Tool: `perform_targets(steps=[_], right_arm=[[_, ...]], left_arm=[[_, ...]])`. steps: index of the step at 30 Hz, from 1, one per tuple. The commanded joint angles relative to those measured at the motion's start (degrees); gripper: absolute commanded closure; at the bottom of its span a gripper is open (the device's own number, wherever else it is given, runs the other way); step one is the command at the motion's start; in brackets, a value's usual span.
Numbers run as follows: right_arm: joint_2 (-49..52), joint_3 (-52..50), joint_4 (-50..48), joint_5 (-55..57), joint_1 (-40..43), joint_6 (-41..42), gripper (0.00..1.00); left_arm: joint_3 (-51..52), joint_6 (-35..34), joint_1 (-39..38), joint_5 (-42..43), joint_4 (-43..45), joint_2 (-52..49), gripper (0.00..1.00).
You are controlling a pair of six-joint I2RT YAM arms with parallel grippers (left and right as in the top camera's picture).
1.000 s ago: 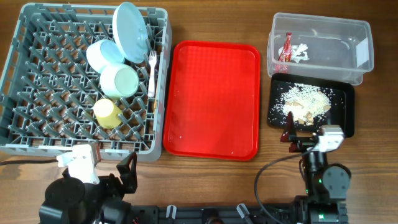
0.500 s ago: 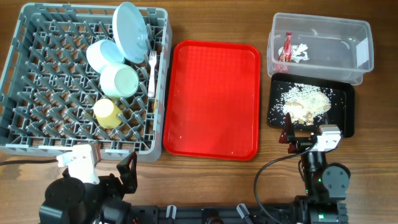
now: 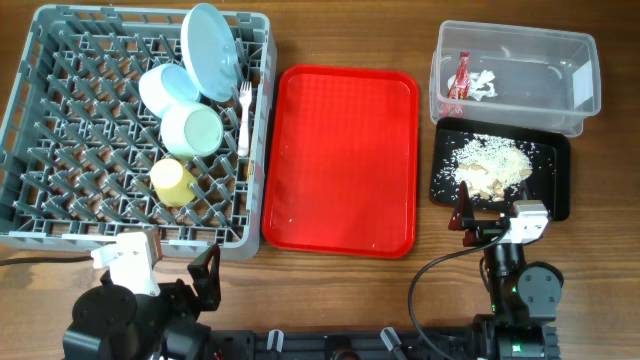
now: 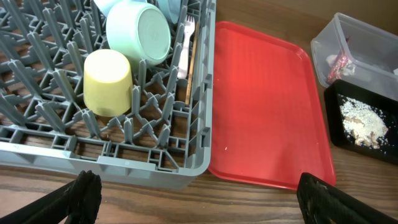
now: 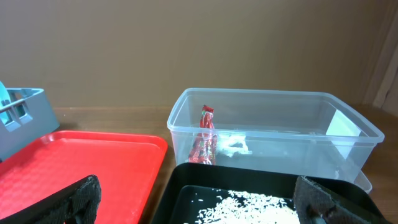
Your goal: Sort waste into correct bins and load items into the dishwasher rack
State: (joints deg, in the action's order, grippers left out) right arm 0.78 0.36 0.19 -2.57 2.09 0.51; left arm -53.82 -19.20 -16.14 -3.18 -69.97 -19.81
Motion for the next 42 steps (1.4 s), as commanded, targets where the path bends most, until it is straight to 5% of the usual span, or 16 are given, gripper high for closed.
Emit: perform_targets(steps=[1, 11, 20, 31, 42], right_arm=[[-0.6, 0.0, -0.3, -0.9, 0.4, -0.3, 0.0], [-0.6, 0.0, -0.3, -0.9, 0.4, -0.3, 0.0], [-0.6, 0.0, -0.3, -0.9, 0.4, -0.4, 0.0], [-0.6, 0.0, -0.3, -0.9, 0.4, -0.3, 0.0], [-0.6, 0.0, -0.3, -0.9, 0.4, -0.3, 0.0]], left_arm=[[0.2, 0.3, -0.3, -0.8, 0.0, 0.3, 0.0], [0.2, 0.3, -0.1, -0.8, 0.0, 0.3, 0.0], [6.2, 0.4, 14.3, -0.3, 7.8, 1.7, 0.0], [31.1, 0.3, 19.8, 5.3, 35.0, 14.8, 0.0], [53.5, 6.1, 18.3, 5.2, 76.5, 19.6, 0.0]])
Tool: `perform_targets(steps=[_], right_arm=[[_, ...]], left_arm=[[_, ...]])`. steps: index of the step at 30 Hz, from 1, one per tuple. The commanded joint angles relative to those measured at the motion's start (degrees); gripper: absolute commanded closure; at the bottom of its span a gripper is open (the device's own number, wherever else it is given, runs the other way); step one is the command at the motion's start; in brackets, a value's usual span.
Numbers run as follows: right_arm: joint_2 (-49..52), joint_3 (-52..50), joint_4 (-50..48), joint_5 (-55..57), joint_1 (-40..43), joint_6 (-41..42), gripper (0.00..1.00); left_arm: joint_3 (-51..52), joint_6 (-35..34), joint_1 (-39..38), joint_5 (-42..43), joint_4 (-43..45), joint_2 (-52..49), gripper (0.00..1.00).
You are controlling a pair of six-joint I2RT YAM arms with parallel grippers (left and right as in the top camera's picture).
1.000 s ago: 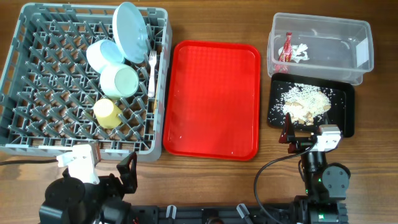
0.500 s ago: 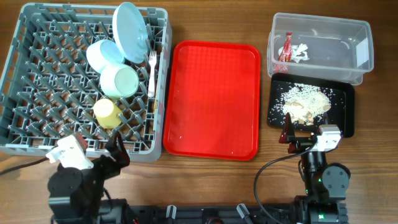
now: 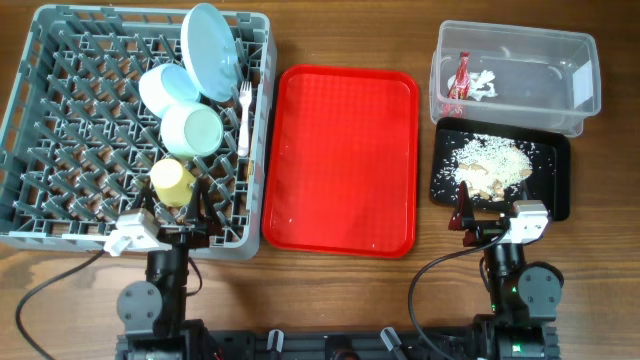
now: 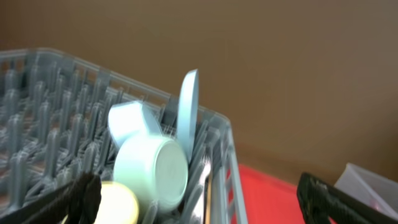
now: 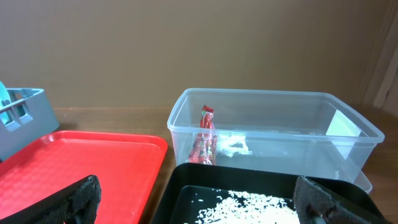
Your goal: Sort waste into correct bins and load items into the dishwasher rack
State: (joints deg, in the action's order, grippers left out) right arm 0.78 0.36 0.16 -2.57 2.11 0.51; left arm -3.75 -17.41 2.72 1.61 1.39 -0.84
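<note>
The grey dishwasher rack (image 3: 60, 150) on the left holds a blue plate (image 3: 210, 50), a light blue cup (image 3: 165, 88), a green cup (image 3: 192, 130), a yellow cup (image 3: 172, 180) and a white fork (image 3: 243, 115). My left gripper (image 3: 175, 215) stands open and empty at the rack's front edge, beside the yellow cup. Its wrist view looks level across the rack (image 4: 37, 124) at the plate (image 4: 188, 112) and green cup (image 4: 155, 171). My right gripper (image 3: 490, 222) is open and empty at the near edge of the black tray of rice (image 3: 500, 165).
The red tray (image 3: 340, 160) lies bare in the middle. At the back right a clear bin (image 3: 515, 75) holds a red wrapper (image 5: 203, 143) and crumpled white paper (image 5: 233, 144). The black tray (image 5: 186, 180) sits just in front of it.
My left gripper has moved from the table's front left corner up to the rack's front edge, and its camera now looks level over the rack. The right arm has not moved.
</note>
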Motion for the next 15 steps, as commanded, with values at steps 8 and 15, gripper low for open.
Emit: perform_targets(steps=[8, 15], right_arm=[[-0.6, 0.0, -0.2, -0.9, 0.4, -0.4, 0.0], [-0.6, 0.0, -0.2, -0.9, 0.4, -0.3, 0.0]], left_arm=[[3.4, 7.9, -0.6, 1.2, -1.4, 0.7, 0.0], [3.4, 4.3, -0.6, 1.1, -5.7, 0.7, 0.0]])
